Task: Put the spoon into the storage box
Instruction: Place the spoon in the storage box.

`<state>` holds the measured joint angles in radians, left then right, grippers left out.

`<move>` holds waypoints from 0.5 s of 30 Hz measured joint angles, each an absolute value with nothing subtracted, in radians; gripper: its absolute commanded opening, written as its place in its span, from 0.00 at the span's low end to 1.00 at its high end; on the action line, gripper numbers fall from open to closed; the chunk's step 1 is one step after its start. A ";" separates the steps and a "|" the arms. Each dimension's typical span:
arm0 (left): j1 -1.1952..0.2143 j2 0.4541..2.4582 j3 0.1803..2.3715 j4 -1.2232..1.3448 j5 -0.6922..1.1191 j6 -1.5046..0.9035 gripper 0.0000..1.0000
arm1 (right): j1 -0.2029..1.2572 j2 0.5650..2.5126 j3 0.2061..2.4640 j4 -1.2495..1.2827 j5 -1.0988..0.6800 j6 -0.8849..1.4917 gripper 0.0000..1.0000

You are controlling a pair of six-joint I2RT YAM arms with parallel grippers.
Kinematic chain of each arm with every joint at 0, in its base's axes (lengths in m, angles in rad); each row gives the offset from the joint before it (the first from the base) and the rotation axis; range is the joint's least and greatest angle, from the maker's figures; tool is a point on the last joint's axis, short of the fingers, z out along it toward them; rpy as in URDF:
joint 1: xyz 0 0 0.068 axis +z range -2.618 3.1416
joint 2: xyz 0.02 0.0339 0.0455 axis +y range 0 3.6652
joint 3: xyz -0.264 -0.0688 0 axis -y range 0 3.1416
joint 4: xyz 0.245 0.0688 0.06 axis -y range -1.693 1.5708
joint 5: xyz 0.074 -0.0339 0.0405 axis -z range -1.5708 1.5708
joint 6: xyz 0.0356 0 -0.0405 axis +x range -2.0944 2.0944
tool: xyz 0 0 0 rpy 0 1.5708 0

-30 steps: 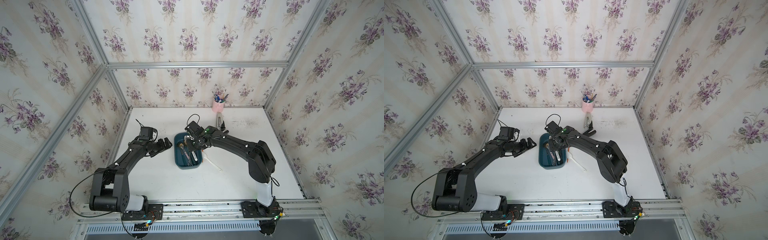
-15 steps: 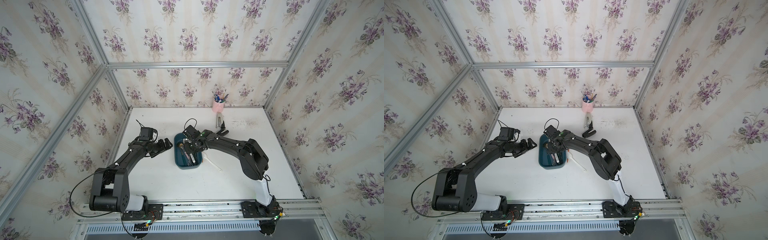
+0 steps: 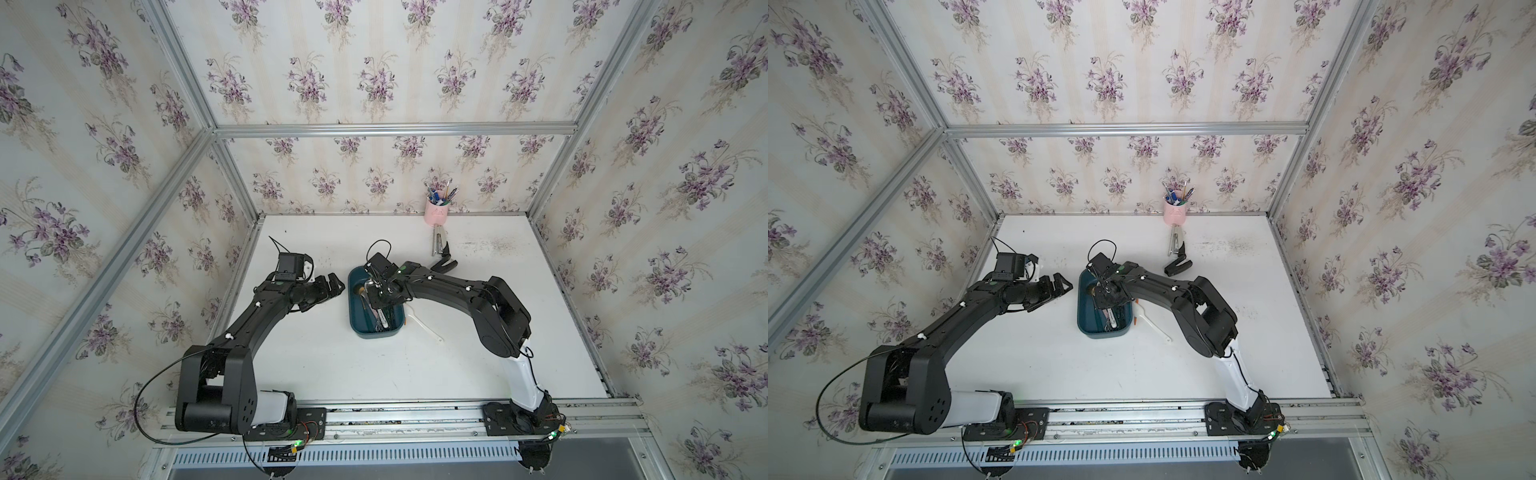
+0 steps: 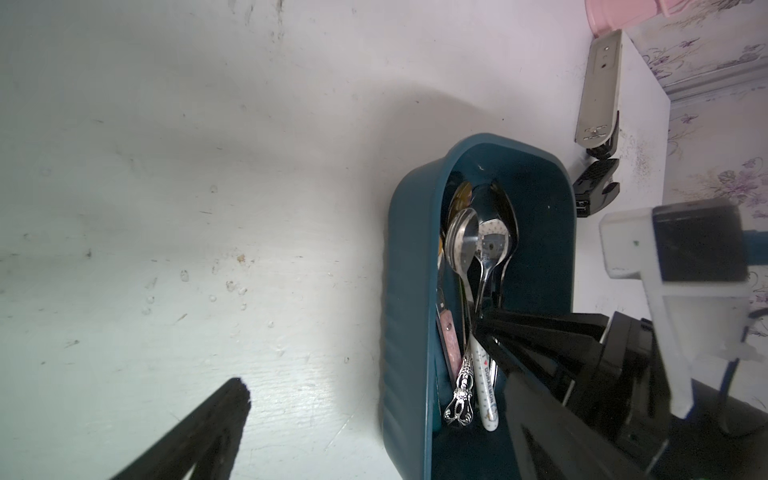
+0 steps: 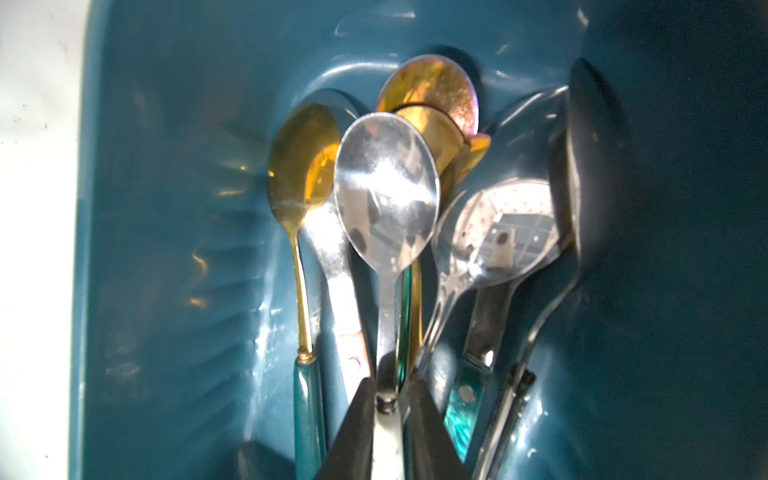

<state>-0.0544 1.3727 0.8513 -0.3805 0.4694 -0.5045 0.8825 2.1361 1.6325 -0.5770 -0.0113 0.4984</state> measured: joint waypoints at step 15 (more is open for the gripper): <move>-0.213 1.338 0.998 -0.440 0.317 -0.424 1.00 | 0.881 1.870 1.536 -0.551 0.084 0.334 0.73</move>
<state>-0.2134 1.3376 0.9977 -0.4397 0.3172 -0.4240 0.8814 1.8702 1.5364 -0.5507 0.0837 0.3340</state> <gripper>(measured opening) 0.996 0.673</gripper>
